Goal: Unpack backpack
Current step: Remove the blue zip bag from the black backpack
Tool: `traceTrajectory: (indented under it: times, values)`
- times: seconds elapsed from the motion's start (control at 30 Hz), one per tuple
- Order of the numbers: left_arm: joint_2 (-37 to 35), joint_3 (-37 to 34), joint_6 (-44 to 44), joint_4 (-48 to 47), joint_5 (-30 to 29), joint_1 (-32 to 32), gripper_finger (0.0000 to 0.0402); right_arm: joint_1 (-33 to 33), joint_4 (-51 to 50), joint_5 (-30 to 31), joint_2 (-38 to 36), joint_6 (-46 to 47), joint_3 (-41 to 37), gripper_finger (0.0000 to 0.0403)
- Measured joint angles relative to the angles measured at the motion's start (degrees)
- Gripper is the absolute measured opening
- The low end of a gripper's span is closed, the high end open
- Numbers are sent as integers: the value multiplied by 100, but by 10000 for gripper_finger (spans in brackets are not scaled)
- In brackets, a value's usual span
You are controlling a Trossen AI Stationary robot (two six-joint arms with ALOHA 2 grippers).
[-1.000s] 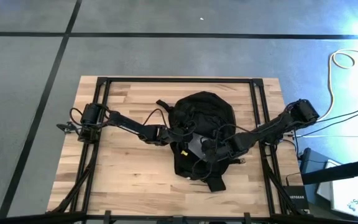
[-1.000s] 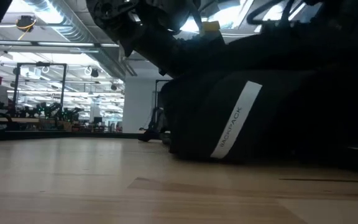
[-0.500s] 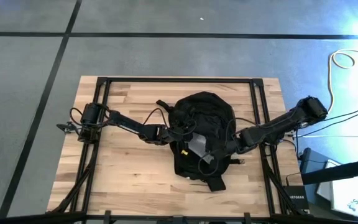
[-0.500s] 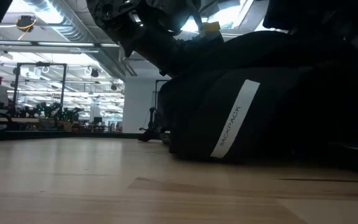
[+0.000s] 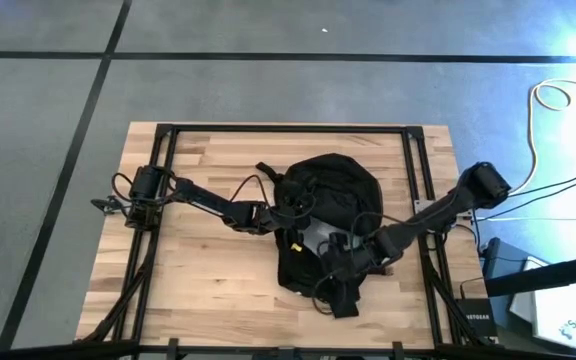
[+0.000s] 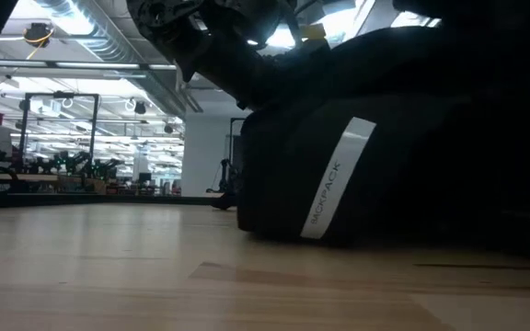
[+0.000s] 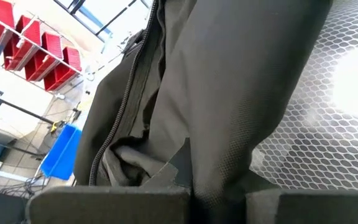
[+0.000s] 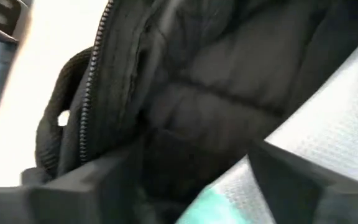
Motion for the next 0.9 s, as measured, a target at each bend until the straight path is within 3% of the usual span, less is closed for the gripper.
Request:
traceTrajectory:
  times: [0.1,0.23,0.6,0.9]
  values:
    - [1,0,-1,-5,-14,0,1,103,-89,868,54,-394,71,337]
    - [-1,0,-3,-9,-29,13,1,114,-346,1831,64,-430,77,350]
    - [1,0,-82,-36,-8,15,1,-101,167,1841,889,-212,80,340]
    - [1,0,-105,-42,-9,31,1,-261,-552,2659,1105,644,90,290]
